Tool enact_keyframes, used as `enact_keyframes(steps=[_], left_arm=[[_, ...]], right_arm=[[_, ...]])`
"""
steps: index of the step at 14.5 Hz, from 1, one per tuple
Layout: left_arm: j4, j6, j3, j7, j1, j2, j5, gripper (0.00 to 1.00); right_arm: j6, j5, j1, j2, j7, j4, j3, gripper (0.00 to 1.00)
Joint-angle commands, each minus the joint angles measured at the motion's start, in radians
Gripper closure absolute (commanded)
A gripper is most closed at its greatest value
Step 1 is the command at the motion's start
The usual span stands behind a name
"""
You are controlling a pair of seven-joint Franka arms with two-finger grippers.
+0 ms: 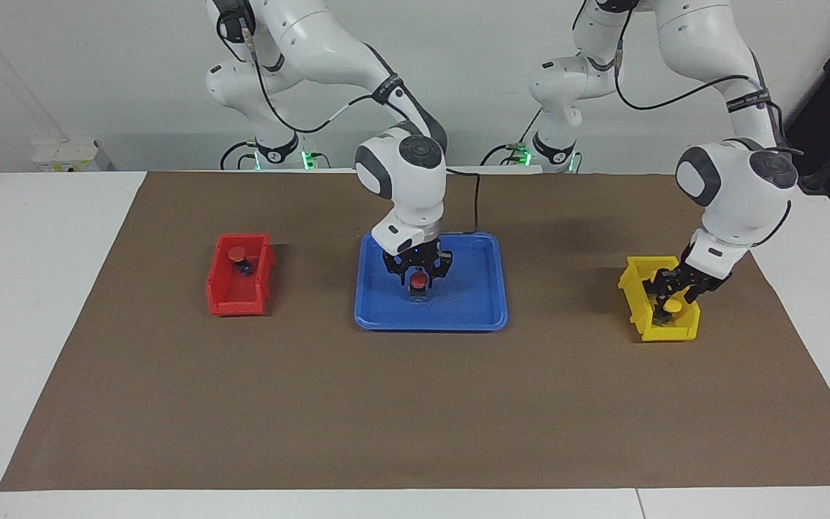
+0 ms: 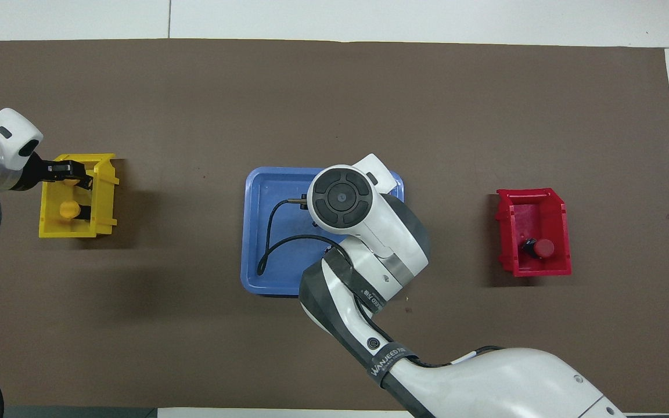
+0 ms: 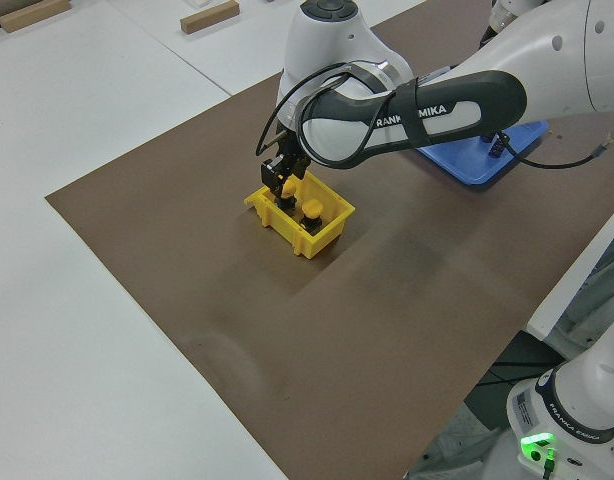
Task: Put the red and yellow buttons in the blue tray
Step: 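Place the red button in the blue tray while the left gripper reaches yellow, then return the right gripper to the red holder while the left gripper grasps yellow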
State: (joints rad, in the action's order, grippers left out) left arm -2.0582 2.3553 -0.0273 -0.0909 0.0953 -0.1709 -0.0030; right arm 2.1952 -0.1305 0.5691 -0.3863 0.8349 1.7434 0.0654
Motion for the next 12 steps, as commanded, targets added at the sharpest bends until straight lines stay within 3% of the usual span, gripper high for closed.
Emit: enact_keyframes(steps=[1, 2, 3, 6, 7, 9, 12], left_arm=[[-0.022, 0.05, -0.008, 0.013, 0.012, -0.015, -0.008, 0.95], [-0.014, 0.041, -0.008, 0.016, 0.012, -0.018, -0.008, 0.99], [0.018, 0.006, -0.008, 0.017, 0.011, -0.019, -0.008, 0.99], [0.281, -0.37, -0.006, 0.031, -0.029, -0.021, 0.058, 0.99], [0.381, -0.481, -0.008, 0.057, -0.058, -0.027, 0.089, 0.99], [0.44, -0.539, -0.009, 0.219, -0.17, -0.05, 0.092, 0.99], [0.363, -0.438, -0.014, 0.538, -0.395, -0.029, 0.075, 0.99]], right_arm=[[-0.131, -0.034, -0.041, 0.064, -0.031, -0.068, -0.002, 0.01], [-0.17, -0.031, -0.088, 0.14, -0.118, -0.029, -0.002, 0.01], [-0.207, -0.017, -0.157, 0.253, -0.24, 0.075, -0.001, 0.01], [-0.139, 0.067, -0.341, 0.516, -0.57, 0.392, -0.001, 0.01], [-0.106, 0.098, -0.395, 0.57, -0.645, 0.465, -0.002, 0.01], [-0.054, 0.112, -0.484, 0.619, -0.806, 0.568, -0.004, 0.01], [0.032, 0.114, -0.583, 0.647, -0.951, 0.669, -0.009, 0.03]])
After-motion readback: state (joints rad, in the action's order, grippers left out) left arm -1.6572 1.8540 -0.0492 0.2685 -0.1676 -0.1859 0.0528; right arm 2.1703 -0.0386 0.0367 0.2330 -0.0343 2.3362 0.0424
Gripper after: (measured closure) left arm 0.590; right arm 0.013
